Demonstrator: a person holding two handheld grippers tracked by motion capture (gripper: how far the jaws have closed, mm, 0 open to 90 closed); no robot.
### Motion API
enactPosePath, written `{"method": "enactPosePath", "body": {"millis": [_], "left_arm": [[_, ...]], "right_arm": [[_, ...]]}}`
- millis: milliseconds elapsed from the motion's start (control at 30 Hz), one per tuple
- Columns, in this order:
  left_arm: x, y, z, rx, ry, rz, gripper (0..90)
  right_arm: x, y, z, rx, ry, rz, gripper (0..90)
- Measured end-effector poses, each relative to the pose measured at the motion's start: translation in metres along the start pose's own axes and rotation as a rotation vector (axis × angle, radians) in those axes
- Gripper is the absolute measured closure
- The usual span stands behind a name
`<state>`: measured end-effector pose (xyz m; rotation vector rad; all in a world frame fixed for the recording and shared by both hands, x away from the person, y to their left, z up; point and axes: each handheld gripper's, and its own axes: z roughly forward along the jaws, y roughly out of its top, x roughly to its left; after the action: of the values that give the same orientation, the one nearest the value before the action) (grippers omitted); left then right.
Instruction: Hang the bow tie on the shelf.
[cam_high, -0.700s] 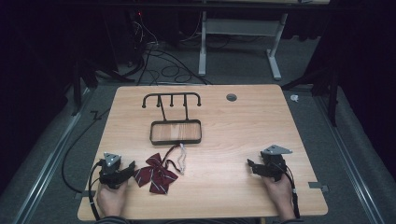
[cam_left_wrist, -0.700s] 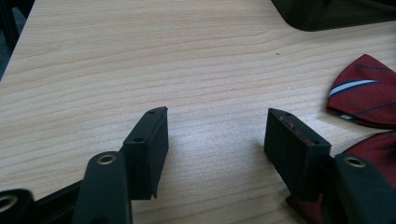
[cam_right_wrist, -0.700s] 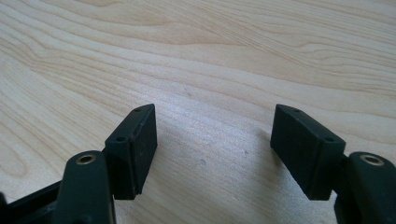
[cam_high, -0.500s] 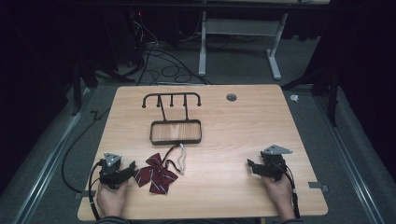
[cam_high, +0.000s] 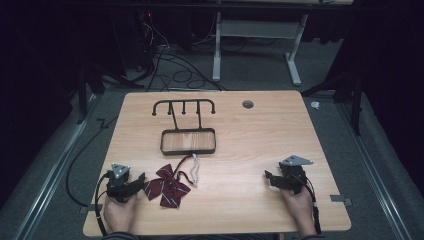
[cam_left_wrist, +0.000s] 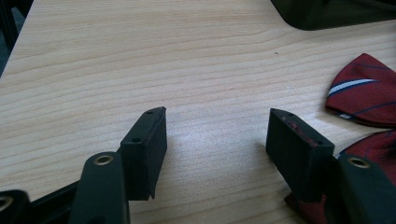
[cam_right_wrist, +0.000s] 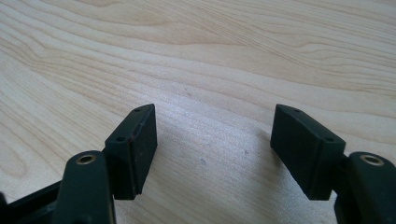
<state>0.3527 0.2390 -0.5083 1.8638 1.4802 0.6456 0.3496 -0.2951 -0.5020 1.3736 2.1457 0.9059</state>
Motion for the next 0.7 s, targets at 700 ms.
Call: {"method": "enactPosePath", "body": {"millis": [700], "left_arm": [[0.0012, -0.0011, -0.0020, -0.005, -0.014, -0.019, 40.6]], "right_arm": [[-0.0001, 0.0000, 0.0000, 0.000, -0.001, -0.001, 33.2]]}}
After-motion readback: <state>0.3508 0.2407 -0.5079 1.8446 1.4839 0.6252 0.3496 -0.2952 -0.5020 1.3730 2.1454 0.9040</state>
